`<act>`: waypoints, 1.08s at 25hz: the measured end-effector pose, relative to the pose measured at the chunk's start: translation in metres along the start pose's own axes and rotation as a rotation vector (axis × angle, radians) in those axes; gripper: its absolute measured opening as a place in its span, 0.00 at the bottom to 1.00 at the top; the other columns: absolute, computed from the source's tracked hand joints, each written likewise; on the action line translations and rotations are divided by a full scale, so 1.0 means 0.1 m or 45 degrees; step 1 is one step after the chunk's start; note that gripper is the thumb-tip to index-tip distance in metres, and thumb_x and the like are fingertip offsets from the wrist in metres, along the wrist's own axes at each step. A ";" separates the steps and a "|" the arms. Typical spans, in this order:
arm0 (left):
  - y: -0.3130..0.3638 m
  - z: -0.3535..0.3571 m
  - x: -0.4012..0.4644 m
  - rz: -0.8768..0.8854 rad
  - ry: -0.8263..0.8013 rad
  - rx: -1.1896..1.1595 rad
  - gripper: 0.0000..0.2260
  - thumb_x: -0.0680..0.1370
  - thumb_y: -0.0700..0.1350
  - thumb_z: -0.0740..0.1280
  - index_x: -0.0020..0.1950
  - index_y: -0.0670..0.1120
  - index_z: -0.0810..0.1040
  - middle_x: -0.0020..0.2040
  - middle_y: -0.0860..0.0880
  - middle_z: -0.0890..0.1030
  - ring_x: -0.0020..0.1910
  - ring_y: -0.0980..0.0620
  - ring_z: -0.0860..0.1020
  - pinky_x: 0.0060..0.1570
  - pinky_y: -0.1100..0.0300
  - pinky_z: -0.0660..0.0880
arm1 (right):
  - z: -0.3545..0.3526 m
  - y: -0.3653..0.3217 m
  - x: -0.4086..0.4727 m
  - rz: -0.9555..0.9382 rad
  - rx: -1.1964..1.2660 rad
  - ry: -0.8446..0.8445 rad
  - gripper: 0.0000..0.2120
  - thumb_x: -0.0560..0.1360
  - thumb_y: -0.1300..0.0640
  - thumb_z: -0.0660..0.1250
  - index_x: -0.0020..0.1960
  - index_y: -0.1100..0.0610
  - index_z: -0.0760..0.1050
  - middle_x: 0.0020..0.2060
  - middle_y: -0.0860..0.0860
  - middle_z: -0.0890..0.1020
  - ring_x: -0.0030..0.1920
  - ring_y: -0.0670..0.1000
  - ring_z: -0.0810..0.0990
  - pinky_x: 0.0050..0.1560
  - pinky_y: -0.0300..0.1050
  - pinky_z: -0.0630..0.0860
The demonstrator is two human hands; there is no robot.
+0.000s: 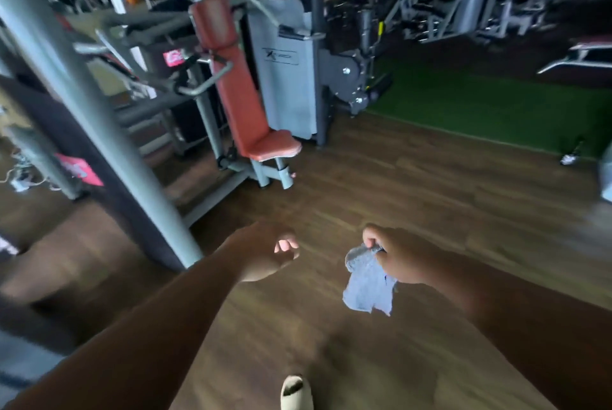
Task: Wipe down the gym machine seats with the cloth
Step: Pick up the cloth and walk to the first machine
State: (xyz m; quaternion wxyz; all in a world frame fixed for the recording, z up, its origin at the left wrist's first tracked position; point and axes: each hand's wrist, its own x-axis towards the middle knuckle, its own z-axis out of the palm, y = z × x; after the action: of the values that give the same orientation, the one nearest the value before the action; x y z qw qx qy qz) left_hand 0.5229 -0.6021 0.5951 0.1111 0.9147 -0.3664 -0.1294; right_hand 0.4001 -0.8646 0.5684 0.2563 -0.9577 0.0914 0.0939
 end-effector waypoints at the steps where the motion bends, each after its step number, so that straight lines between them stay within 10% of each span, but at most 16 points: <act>1: -0.04 -0.08 0.33 0.048 -0.001 0.007 0.08 0.77 0.59 0.66 0.54 0.61 0.80 0.44 0.64 0.78 0.46 0.64 0.76 0.52 0.61 0.75 | -0.12 0.09 0.19 0.044 0.069 -0.004 0.19 0.71 0.67 0.54 0.51 0.46 0.73 0.35 0.46 0.76 0.23 0.44 0.75 0.27 0.40 0.69; 12: 0.48 -0.66 3.78 0.456 -0.070 0.001 0.09 0.76 0.60 0.67 0.53 0.61 0.80 0.49 0.62 0.81 0.48 0.61 0.78 0.50 0.62 0.74 | -1.41 1.31 1.67 0.326 0.560 0.397 0.10 0.65 0.47 0.78 0.43 0.46 0.82 0.44 0.46 0.84 0.44 0.45 0.82 0.45 0.39 0.77; 21: 1.59 -0.64 6.09 0.453 -0.069 0.039 0.11 0.76 0.61 0.66 0.56 0.61 0.80 0.50 0.63 0.80 0.48 0.63 0.77 0.51 0.62 0.74 | -2.86 3.07 2.98 0.152 0.324 0.298 0.03 0.72 0.57 0.70 0.41 0.50 0.81 0.37 0.32 0.80 0.38 0.35 0.79 0.38 0.31 0.72; 27: 1.73 -0.81 7.33 0.380 -0.004 -0.019 0.10 0.76 0.61 0.66 0.55 0.60 0.80 0.50 0.62 0.80 0.47 0.64 0.77 0.49 0.63 0.74 | -3.65 3.84 3.99 0.122 0.108 0.251 0.05 0.73 0.51 0.68 0.39 0.44 0.77 0.36 0.40 0.78 0.37 0.38 0.75 0.39 0.34 0.67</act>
State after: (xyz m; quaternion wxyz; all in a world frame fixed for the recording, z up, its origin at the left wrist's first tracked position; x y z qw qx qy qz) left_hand 0.9495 -1.2280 0.6091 0.1353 0.8491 -0.4975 -0.1154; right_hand 0.7482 -1.4277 0.6063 0.2815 -0.9451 0.1656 0.0074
